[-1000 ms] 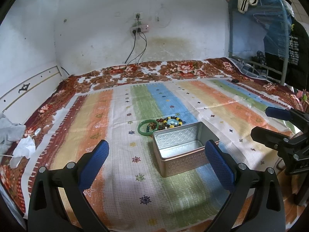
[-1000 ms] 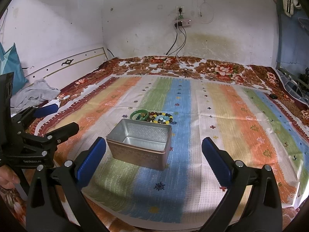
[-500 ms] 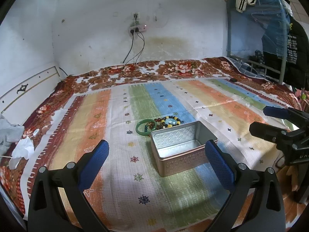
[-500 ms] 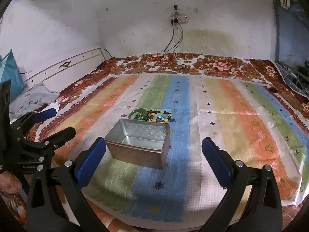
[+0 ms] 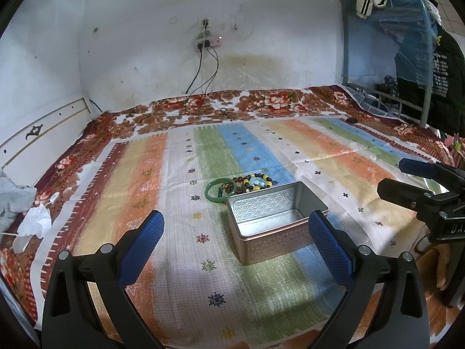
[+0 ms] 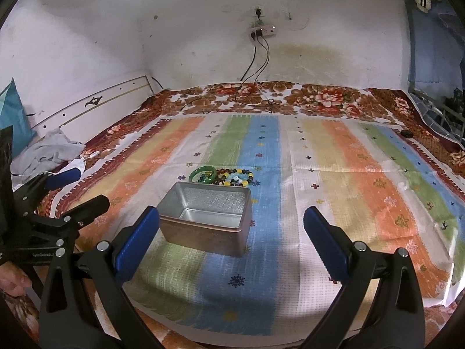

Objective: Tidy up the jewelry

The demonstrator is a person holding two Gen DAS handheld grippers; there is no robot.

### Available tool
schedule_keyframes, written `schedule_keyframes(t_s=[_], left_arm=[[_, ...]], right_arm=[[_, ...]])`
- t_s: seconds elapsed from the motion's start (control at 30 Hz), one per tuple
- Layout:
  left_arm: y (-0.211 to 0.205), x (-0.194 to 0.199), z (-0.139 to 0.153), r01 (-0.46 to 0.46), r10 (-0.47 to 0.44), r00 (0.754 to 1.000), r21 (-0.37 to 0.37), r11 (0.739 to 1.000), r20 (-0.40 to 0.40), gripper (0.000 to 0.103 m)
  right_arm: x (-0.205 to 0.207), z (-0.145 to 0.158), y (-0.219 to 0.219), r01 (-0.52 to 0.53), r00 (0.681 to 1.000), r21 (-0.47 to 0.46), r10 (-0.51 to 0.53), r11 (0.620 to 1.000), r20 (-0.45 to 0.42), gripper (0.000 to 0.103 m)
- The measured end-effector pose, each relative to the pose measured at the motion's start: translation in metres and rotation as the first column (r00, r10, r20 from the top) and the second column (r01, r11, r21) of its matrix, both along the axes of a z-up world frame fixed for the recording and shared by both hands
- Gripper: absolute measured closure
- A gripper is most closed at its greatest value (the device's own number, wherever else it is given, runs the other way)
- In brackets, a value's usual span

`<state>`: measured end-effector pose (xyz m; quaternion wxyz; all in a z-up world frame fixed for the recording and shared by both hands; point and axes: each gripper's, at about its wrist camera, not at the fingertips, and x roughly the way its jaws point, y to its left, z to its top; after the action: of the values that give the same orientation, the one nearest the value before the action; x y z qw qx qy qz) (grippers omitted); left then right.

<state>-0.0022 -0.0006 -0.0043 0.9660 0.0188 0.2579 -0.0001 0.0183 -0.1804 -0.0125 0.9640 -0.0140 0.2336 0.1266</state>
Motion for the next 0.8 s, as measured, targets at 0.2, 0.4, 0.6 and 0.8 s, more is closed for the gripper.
schedule_keyframes(t_s=[0.2, 0.4, 0.6, 0.8], left_arm=[[0.0, -0.001, -0.001, -0.003, 0.003, 1.0, 0.001, 1.0, -0.006, 0.005], [-0.001, 0.002, -0.002, -0.002, 0.002, 1.0, 0.002, 1.0, -0.025, 0.005], [0.0, 0.006, -0.001, -0.003, 0.003, 0.999, 0.002, 1.0, -0.032, 0.005], [-0.006, 0.017, -0.002, -0.012, 0.014, 0.999, 0.053, 0.999, -0.03, 0.005]], right_arm=[[0.002, -0.002, 0.0, 0.001, 1.0, 0.0, -0.001, 1.0, -0.014, 0.005], [0.009, -0.001, -0.001, 0.003, 1.0, 0.01, -0.003, 1.0, -0.028, 0.005], [0.016, 0.001, -0.001, 0.003, 1.0, 0.016, -0.002, 1.0, -0.028, 0.005], [0.02, 0.001, 0.0, -0.005, 0.999, 0.014, 0.006, 1.0, -0.032, 0.005]])
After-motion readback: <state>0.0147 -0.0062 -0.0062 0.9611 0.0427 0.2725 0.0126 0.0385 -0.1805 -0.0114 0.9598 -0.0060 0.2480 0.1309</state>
